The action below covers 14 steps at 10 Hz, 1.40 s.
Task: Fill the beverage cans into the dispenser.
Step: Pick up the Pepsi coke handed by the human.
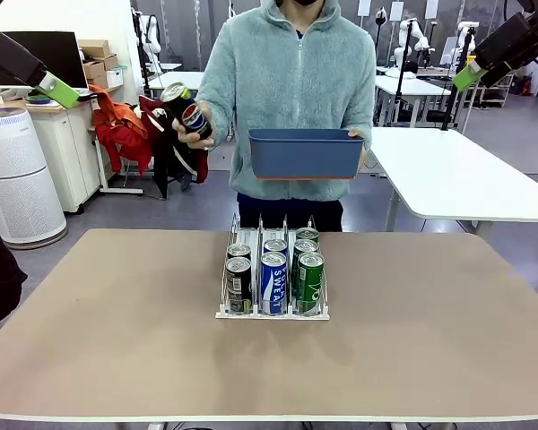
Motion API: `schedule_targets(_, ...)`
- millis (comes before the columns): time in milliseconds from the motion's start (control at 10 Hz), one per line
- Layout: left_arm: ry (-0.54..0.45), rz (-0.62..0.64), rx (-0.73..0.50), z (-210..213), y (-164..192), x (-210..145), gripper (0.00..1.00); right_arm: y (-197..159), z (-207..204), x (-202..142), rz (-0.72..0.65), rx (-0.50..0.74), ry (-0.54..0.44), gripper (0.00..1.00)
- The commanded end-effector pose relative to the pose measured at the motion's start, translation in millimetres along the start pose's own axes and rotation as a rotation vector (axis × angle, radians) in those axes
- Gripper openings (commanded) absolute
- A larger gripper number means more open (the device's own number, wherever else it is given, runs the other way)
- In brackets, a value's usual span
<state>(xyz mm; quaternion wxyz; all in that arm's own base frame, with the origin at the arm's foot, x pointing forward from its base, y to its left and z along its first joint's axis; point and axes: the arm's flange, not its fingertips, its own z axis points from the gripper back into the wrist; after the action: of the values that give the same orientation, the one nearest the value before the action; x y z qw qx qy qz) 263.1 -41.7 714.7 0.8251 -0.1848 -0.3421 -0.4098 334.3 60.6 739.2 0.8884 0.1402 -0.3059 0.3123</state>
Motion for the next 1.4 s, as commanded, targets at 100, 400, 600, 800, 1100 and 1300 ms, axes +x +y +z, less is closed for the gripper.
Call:
schedule_targets(100,0.001,0.007,-0.003,-0.7,0.8,-0.3,1.0,0.8,0.0,0.7,-0.001,0.0,0.0,1.0)
schedule_targets(400,0.001,0.007,-0.003,-0.7,0.8,-0.3,1.0,0.8,0.0,0.7,-0.001,0.0,0.0,1.0)
schedule_targets(600,0.001,0.007,-0.003,-0.7,0.8,-0.3,1.0,0.8,0.0,0.7,-0.001,0.0,0.0,1.0)
schedule_targets(800,0.001,0.007,-0.003,-0.7,0.8,-0.3,1.0,0.8,0.0,0.7,-0.001,0.0,0.0,1.0)
schedule_targets(1100,0.001,0.007,-0.003,-0.7,0.8,-0.3,1.0,0.8,0.0,0.7,-0.001,0.0,0.0,1.0)
schedule_targets(1300,0.001,0.007,-0.003,-0.7,0.8,-0.3,1.0,0.8,0.0,0.7,-0.001,0.0,0.0,1.0)
